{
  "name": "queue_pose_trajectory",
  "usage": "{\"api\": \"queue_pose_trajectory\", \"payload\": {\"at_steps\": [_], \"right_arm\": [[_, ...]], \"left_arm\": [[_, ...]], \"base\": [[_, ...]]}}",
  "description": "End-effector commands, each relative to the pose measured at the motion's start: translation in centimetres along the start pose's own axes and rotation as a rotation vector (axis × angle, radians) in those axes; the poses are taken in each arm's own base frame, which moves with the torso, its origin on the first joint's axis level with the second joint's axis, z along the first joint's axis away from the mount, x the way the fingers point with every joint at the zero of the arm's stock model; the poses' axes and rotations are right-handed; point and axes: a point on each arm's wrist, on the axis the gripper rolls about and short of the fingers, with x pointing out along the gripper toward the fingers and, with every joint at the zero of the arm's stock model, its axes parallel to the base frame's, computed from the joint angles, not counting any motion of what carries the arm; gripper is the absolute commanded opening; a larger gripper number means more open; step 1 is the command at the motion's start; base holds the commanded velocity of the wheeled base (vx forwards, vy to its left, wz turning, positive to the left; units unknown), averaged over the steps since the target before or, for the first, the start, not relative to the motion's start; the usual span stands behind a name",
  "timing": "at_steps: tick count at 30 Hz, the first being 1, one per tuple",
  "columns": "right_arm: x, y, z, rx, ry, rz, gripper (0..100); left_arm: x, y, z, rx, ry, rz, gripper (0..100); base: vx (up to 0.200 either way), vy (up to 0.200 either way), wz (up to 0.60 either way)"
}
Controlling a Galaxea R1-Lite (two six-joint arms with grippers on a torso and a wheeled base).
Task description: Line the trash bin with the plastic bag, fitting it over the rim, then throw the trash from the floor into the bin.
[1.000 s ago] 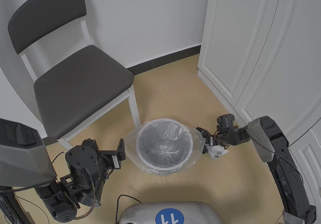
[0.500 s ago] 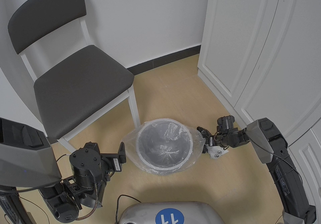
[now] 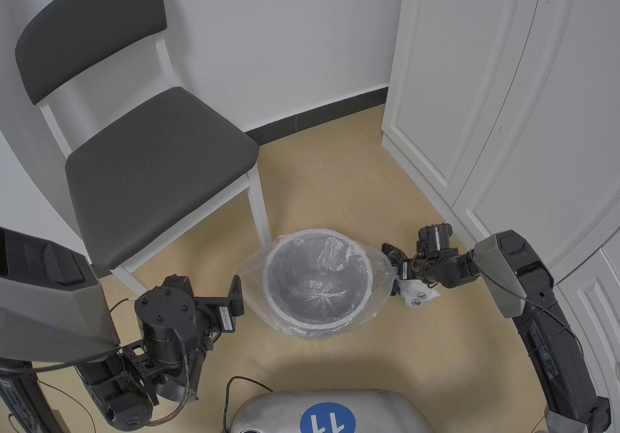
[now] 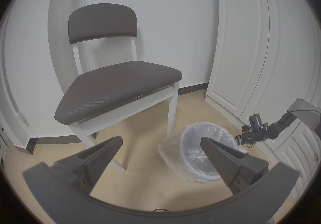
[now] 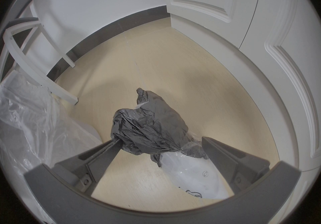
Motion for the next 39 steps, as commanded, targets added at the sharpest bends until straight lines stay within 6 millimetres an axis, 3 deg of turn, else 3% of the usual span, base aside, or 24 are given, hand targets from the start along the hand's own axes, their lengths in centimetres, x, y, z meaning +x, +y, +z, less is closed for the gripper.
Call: {"api": "queue_pose_trajectory", "payload": {"at_steps": [1, 10, 11, 30, 36, 39], "right_arm": [[0.2, 0.1, -0.3, 0.000, 0.006, 0.004, 100], [0.2, 0.1, -0.4, 0.001, 0.009, 0.004, 100], [0.2, 0.1, -0.4, 0.001, 0.009, 0.002, 0], [0.2, 0.1, -0.4, -0.009, 0.012, -0.009, 0], [0.2, 0.1, -0.5, -0.004, 0.011, -0.002, 0], [0.2, 0.1, -0.3, 0.006, 0.005, -0.012, 0]], "left_arm": [[0.0, 0.0, 0.0, -0.001, -0.001, 0.000, 100], [0.0, -0.1, 0.0, -0.001, -0.001, -0.002, 100], [0.0, -0.1, 0.0, 0.000, 0.000, -0.001, 100], [-0.2, 0.1, -0.2, -0.022, 0.009, 0.002, 100], [-1.2, 0.8, -0.8, 0.030, 0.040, 0.015, 100], [-2.1, 1.3, -0.1, 0.032, 0.025, 0.006, 100]], "base": [[0.000, 0.000, 0.00], [0.000, 0.000, 0.00], [0.000, 0.000, 0.00], [0.000, 0.000, 0.00], [0.000, 0.000, 0.00], [0.000, 0.000, 0.00]]}}
